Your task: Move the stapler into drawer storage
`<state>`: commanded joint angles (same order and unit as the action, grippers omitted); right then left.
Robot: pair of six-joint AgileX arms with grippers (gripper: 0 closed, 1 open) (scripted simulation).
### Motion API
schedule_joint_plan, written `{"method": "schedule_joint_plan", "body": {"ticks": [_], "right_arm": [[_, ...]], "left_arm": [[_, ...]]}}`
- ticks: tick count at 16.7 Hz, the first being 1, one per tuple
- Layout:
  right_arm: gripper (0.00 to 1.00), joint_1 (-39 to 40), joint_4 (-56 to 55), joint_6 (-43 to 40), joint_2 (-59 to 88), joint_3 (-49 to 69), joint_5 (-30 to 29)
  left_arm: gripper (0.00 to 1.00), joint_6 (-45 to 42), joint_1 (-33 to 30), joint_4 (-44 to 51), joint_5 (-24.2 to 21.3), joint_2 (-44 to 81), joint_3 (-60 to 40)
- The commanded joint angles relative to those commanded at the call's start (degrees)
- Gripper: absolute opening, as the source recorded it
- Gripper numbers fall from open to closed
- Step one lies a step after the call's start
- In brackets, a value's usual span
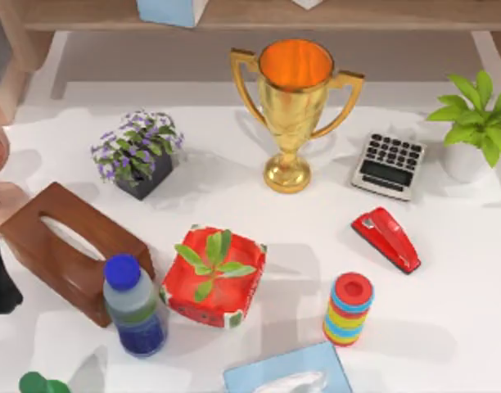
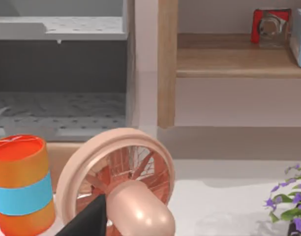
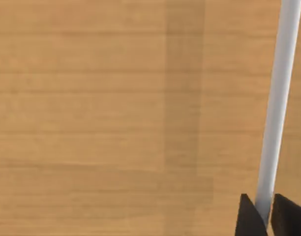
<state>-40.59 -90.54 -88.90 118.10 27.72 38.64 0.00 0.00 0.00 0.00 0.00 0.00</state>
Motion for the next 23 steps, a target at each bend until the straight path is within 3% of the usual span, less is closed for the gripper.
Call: {"method": "schedule_joint_plan", "body": {"ticks": [8, 23], "right_arm": [[0.98, 0.0, 0.0, 0.0, 0.0, 0.0, 0.0], [1.0, -1.93, -1.84, 0.01, -0.72, -2.46, 2.01]], "left_arm": [[1.0, 0.0, 0.0, 0.0, 0.0, 0.0, 0.0], [1.0, 0.0, 0.0, 0.0, 0.0, 0.0, 0.0]]}}
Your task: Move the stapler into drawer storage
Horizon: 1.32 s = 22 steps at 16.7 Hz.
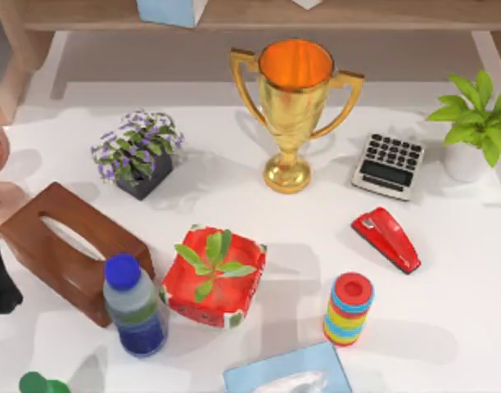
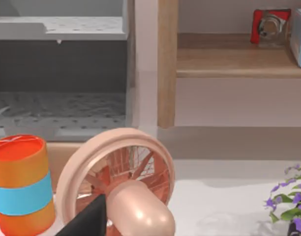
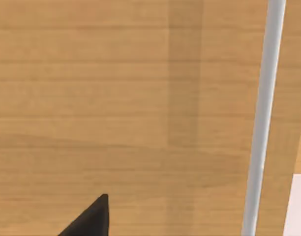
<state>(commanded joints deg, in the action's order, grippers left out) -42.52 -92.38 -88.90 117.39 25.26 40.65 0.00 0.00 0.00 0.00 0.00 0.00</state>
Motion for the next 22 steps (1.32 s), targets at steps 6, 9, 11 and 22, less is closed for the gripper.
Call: {"method": "schedule_joint_plan", "body": {"ticks": [6, 9, 11, 22], "right_arm": [[1.0, -0.49, -0.58, 0.02, -0.04, -0.81, 0.66], [1.0, -1.26, 2.04, 1.02, -1.51, -0.93, 0.92], [1.0, -1.78, 6.72, 2.97, -3.78, -1.34, 1.43], [1.0, 12.01, 68.45, 33.67, -23.12, 0.21, -0.91]], "left_arm": [[1.0, 0.0, 0.0, 0.0, 0.0, 0.0, 0.0], [1.0, 0.0, 0.0, 0.0, 0.0, 0.0, 0.0], [1.0, 0.0, 0.0, 0.0, 0.0, 0.0, 0.0], [1.0, 0.0, 0.0, 0.0, 0.0, 0.0, 0.0]]}}
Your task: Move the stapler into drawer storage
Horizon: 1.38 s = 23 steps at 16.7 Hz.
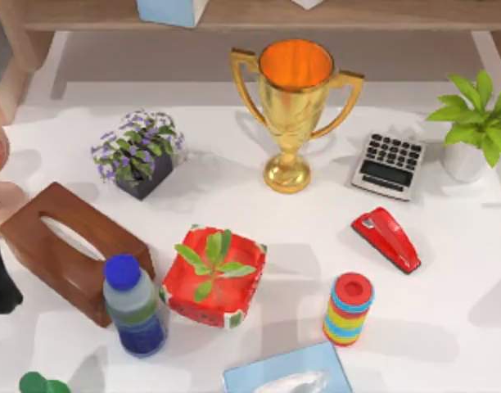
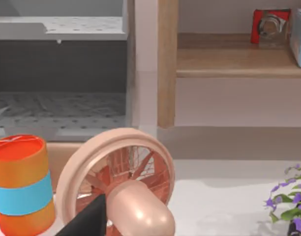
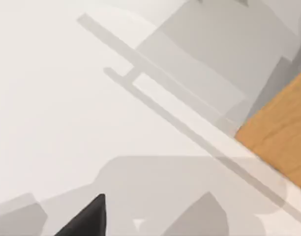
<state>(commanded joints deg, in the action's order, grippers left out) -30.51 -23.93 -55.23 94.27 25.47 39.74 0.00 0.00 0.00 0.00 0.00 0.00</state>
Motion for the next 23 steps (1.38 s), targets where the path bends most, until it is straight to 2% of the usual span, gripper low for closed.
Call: {"method": "schedule_joint_plan", "body": {"ticks": [6, 11, 14, 17, 20, 23], "right_arm": [[1.0, 19.76, 45.12, 19.41, -0.61, 20.37, -11.23], [1.0, 37.75, 73.2, 32.08, 5.22, 42.72, -24.83], [1.0, 46.88, 82.87, 37.44, 11.99, 54.55, -31.91], [1.0, 53.06, 87.81, 40.42, 19.15, 63.21, -37.21], [1.0, 55.41, 89.32, 41.25, 22.63, 66.75, -39.68], [1.0, 55.41, 89.32, 41.25, 22.63, 66.75, -39.68]], "left_arm": [[1.0, 0.0, 0.0, 0.0, 0.0, 0.0, 0.0], [1.0, 0.0, 0.0, 0.0, 0.0, 0.0, 0.0], [1.0, 0.0, 0.0, 0.0, 0.0, 0.0, 0.0], [1.0, 0.0, 0.0, 0.0, 0.0, 0.0, 0.0], [1.0, 0.0, 0.0, 0.0, 0.0, 0.0, 0.0], [1.0, 0.0, 0.0, 0.0, 0.0, 0.0, 0.0]]}}
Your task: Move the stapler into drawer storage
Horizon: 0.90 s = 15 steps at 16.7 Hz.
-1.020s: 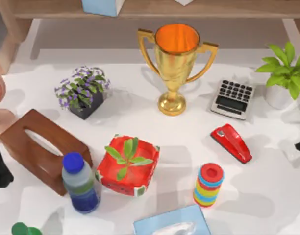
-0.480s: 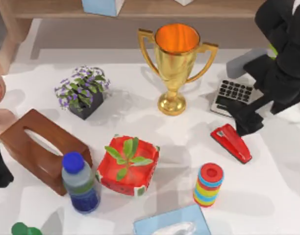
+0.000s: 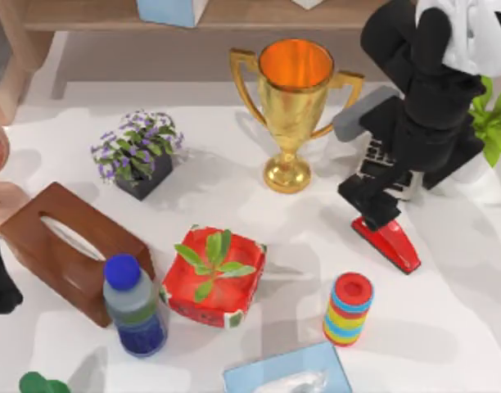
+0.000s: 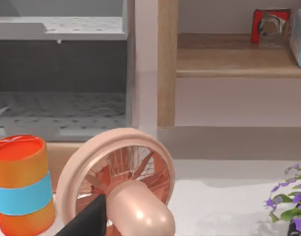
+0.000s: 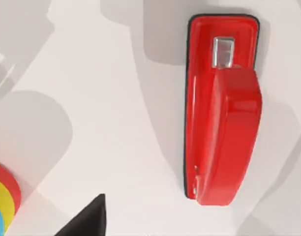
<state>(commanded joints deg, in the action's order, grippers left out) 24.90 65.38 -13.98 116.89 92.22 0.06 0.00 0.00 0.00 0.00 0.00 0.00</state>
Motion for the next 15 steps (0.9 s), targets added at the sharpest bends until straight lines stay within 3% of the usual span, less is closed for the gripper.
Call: {"method": "schedule_joint_plan", "body": {"ticks": [15], "right_arm": [[1.0, 0.12, -14.13, 0.18, 4.78, -9.35, -0.04]], "left_arm": [[1.0, 0.0, 0.0, 0.0, 0.0, 0.0, 0.0]]}}
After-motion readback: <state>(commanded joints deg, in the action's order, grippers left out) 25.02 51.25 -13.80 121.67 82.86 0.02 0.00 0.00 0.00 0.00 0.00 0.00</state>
